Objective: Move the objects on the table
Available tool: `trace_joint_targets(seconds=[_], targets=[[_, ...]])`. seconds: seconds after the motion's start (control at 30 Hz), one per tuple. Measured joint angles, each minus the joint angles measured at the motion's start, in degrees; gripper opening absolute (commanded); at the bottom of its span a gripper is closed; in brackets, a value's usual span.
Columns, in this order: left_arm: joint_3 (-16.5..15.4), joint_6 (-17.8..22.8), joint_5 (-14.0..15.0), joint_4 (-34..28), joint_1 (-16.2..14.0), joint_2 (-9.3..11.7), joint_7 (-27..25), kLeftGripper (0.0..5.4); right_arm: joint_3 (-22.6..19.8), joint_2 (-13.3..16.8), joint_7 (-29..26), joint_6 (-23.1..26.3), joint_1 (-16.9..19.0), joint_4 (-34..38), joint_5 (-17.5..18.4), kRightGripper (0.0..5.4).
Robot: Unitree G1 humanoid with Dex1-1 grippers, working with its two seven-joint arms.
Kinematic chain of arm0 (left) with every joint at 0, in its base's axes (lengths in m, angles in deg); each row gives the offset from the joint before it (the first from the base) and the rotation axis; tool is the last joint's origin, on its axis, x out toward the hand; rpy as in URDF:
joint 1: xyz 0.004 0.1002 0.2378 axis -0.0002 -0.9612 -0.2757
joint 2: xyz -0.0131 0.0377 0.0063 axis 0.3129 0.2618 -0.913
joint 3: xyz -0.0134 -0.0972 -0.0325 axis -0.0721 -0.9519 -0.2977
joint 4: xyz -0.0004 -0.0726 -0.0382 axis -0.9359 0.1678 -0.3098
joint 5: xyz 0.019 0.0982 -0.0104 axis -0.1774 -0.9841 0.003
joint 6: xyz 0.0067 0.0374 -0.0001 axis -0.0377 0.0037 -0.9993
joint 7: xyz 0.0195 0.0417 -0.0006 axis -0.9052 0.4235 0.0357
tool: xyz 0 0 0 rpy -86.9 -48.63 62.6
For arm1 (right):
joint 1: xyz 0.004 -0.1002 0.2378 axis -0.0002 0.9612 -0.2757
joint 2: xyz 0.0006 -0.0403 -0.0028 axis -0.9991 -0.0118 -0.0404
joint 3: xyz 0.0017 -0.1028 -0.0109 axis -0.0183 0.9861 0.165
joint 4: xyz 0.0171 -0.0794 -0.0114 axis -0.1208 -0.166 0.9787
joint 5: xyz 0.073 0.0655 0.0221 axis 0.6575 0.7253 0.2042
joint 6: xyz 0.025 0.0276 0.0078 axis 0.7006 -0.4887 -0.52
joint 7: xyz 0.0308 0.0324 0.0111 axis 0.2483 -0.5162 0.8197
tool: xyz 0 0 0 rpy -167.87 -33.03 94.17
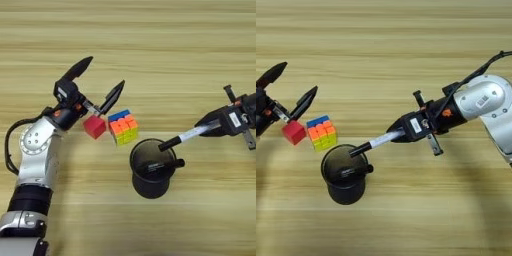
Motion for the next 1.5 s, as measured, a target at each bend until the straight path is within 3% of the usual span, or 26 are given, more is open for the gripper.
trace_joint_targets(seconds=[0.27,0.87,1.5], targets=[[0.1,0.0,-0.1,0.0,0.0,-0.7,0.3,5.40,2.1,-1.3,1.3,0.9,-4.0,2.5,-4.2,0.74],[0.1,-0.1,-0.2,0.0,0.0,-1.0,0.3,5.40,7.0,-4.4,3.8,2.2,-3.9,6.3,-8.7,0.74],[0.1,-0.1,-0.2,-0.1,0.0,-1.0,0.5,5.40,9.7,-5.6,4.9,1.7,-3.0,5.1,-10.2,0.74]])
